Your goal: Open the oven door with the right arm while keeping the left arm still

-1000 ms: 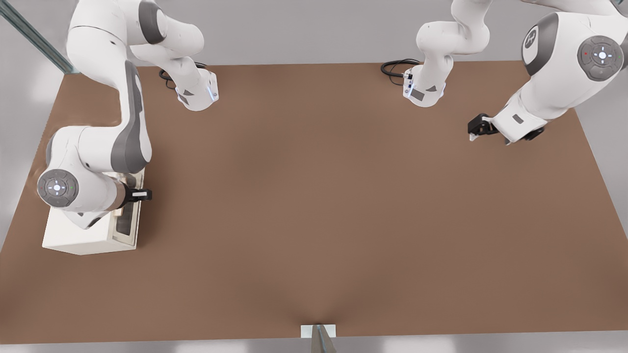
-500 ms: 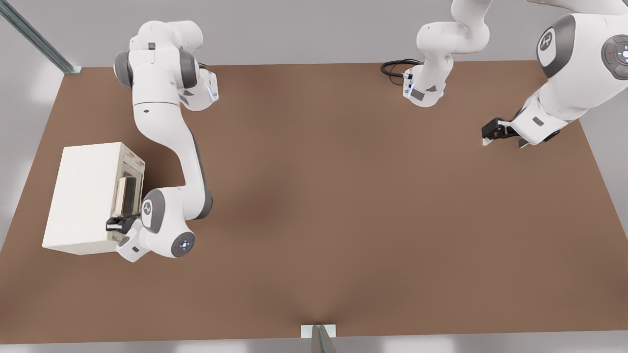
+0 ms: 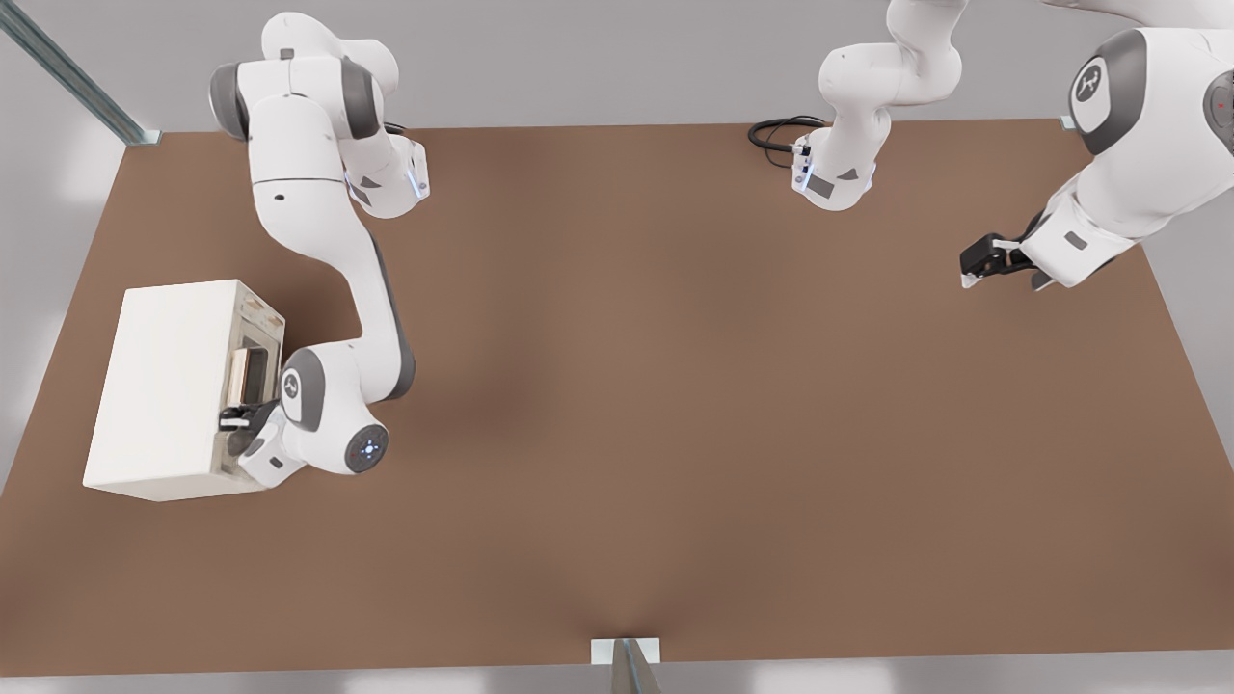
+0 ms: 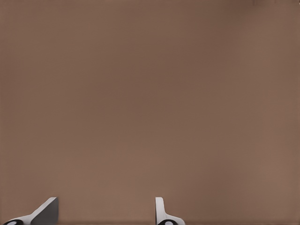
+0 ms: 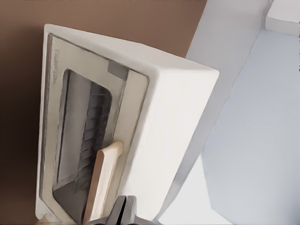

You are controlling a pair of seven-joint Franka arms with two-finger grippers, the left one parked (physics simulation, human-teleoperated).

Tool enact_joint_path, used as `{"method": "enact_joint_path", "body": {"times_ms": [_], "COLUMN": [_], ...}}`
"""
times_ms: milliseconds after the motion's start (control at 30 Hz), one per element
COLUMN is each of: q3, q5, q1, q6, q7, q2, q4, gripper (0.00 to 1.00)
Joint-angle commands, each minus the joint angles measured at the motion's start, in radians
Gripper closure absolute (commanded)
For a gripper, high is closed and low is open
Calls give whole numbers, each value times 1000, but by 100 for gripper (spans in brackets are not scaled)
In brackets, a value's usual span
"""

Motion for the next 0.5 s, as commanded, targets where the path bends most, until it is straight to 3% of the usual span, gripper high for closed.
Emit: {"method": "enact_joint_path", "body": {"times_ms": [0, 167, 233, 467], "q3": [0, 1, -2, -8], "q5": [0, 5, -1, -6], "q1": [4, 18, 17, 6], "q6": [24, 26, 26, 21], "q7": [143, 197, 366, 366], "q2": [-7, -47, -50, -47], "q4": [-31, -117, -146, -180], "gripper": [79, 79, 79, 79]}}
